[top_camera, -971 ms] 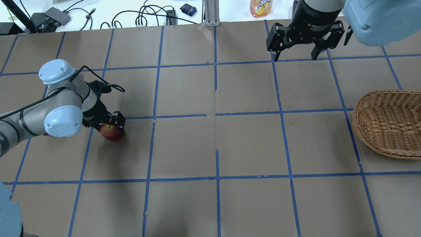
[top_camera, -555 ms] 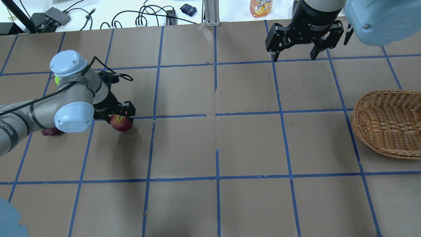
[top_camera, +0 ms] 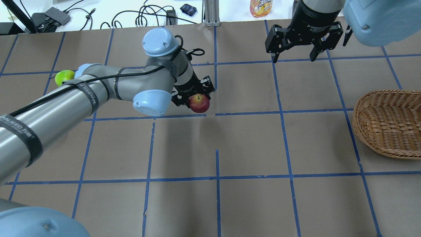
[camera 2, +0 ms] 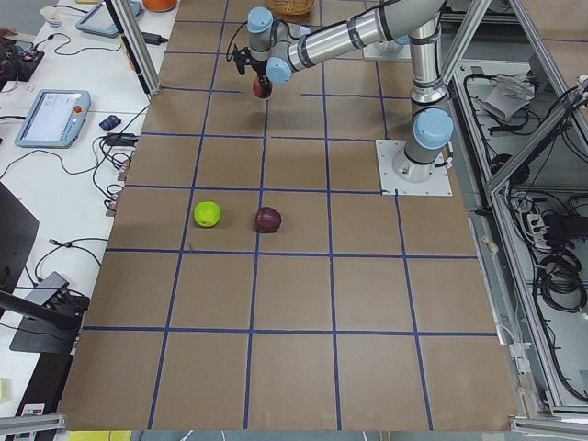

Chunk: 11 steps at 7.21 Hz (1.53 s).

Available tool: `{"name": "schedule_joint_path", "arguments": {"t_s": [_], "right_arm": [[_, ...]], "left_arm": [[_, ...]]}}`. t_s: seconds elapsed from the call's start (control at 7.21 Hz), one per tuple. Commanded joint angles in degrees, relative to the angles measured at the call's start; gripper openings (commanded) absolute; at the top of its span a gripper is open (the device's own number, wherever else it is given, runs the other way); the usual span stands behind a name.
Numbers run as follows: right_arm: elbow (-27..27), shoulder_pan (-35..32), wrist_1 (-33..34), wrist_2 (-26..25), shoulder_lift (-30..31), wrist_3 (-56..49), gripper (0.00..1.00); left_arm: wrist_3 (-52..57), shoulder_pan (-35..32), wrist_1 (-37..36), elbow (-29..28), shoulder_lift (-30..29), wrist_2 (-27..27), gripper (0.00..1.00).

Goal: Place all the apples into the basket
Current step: 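Carry the red apple to the table center and release it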

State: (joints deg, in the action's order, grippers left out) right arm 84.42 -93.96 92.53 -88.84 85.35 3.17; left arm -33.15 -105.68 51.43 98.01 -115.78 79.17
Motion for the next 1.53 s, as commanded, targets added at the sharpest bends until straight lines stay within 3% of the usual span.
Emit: {"name": "schedule_joint_path", "arguments": {"t_s": [0.0,0.14,0.28,0.42,0.55,0.69,0.83,0.97,1.11,1.39], "right_arm": [[0.3,0.0,0.0,0.1,0.0,0.0,1.00],[0.4,0.0,0.0,0.1,0.0,0.0,1.00],[0.6,0.0,-0.1,0.0,0.0,0.0,1.00],[0.7,0.0,-0.1,0.0,0.1,0.0,1.00],[0.8,-0.2,-0.1,0.2,0.1,0.1,1.00],[0.7,-0.5,0.2,0.4,-0.2,0.9,1.00],[0.7,-0.7,0.9,0.4,-1.1,2.5,1.00],[0.7,-2.7,1.8,0.5,-4.0,7.2,1.00],[0.8,-7.5,8.0,0.5,-8.2,9.8,1.00],[1.0,-14.1,17.7,-0.2,-18.6,17.5,1.00]], "left_arm": [[-2.2,-3.3,-4.5,-0.5,-5.6,-0.3,0.75],[-1.9,-3.3,-4.7,-0.7,-7.2,1.8,1.00],[1.6,-2.7,-4.8,-2.0,-7.1,4.5,1.00],[11.6,1.0,-1.9,-4.1,-4.5,4.7,1.00],[13.6,6.1,8.1,-8.5,-1.5,4.4,1.00],[25.8,12.9,20.8,-12.3,1.0,5.2,1.00],[37.5,22.2,25.5,-12.2,3.1,5.5,1.00],[51.7,32.5,26.0,-11.3,3.9,5.9,1.00],[67.2,42.6,25.0,-9.1,2.6,5.7,1.00],[81.7,52.1,20.5,-7.3,1.3,6.2,1.00]]}}
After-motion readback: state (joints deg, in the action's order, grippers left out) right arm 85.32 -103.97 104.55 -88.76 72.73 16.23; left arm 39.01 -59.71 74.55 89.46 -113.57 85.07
